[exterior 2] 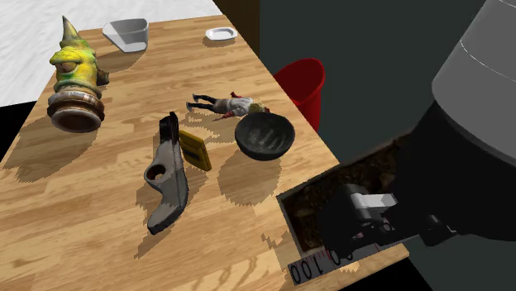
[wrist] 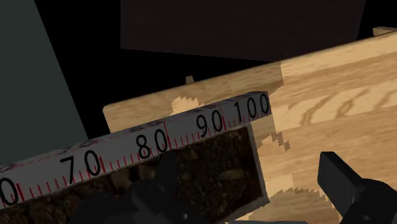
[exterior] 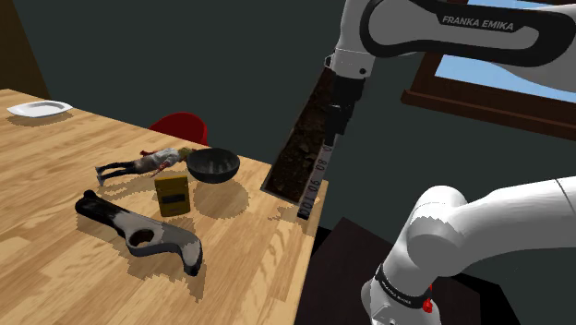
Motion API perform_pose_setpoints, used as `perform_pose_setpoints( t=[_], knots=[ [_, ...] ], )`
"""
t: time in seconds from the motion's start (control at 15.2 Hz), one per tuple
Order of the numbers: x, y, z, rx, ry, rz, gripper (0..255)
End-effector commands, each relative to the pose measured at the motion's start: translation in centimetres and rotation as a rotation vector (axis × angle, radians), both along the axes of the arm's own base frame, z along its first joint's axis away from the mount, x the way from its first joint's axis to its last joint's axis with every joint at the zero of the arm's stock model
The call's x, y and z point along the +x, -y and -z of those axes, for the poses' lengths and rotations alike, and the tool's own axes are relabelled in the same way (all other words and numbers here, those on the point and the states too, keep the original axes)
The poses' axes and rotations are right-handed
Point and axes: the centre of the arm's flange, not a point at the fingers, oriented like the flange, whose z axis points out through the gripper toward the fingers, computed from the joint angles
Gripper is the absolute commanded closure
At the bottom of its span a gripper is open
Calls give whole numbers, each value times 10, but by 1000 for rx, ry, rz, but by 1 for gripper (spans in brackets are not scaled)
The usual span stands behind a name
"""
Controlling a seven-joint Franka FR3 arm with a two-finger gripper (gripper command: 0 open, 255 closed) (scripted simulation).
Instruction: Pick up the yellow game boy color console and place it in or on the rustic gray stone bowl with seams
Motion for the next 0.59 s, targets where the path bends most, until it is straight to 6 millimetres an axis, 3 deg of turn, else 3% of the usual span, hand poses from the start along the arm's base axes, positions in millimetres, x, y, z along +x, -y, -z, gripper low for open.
perform_pose_setpoints(
  t=[0.0,0.53],
  knots=[
    [0,0,0,0,0,0,0],
    [80,-58,30,10,13,-112,0]
  ],
)
